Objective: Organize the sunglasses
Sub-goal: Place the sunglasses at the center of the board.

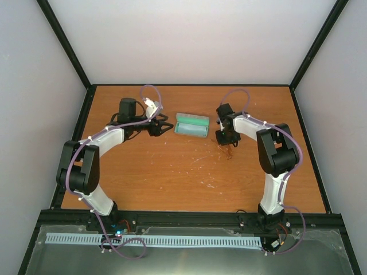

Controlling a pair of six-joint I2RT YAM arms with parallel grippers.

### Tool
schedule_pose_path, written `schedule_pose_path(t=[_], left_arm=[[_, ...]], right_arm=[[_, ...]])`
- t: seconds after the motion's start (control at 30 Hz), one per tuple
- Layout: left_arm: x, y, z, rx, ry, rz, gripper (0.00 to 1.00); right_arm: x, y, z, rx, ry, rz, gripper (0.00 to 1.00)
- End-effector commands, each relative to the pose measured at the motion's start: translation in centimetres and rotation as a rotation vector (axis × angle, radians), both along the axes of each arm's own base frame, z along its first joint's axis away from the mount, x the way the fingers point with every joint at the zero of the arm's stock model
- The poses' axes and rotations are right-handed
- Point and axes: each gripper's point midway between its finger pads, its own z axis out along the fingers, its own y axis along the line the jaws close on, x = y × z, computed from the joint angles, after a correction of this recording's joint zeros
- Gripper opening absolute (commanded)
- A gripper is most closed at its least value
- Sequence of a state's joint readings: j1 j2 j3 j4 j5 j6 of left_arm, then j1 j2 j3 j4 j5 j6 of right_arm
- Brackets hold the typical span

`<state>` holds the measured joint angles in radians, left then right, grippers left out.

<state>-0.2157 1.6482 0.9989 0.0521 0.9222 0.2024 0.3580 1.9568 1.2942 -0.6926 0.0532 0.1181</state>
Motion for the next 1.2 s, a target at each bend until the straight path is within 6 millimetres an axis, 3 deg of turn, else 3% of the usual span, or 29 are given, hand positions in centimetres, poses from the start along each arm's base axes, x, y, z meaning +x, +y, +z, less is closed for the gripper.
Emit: schedule_pose_path(t=[0.0, 0.43, 0.7, 0.83, 1.17], left_arm=[[-0.4, 0.0, 0.8, 0.006, -0.047, -0.009, 0.63], [-0.5, -0.1, 0.7, -0.006, -0.042, -0.013, 0.63], [-0.6, 0.0, 0.7, -0.003, -0.050, -0.010, 0.63], [-0.7, 0.0, 0.6, -0.003, -0.049, -0.011, 0.63], [-0.9, 0.0, 0.8, -0.008, -0.057, -0.019, 0.63]], right_arm=[[-1.2, -1.7, -0.9, -0.068, 0.061, -0.014, 0.25], [0.3, -1.9, 4.4, -0.030, -0.037, -0.027, 0.36], [0.6, -1.6, 6.0, 0.060, -0.056, -0.048, 0.36], [-0.5, -0.3, 6.7, 0.159, -0.046, -0.039, 0.48], [-4.2, 0.4, 5.5, 0.244, 0.009, -0.051, 0.55]])
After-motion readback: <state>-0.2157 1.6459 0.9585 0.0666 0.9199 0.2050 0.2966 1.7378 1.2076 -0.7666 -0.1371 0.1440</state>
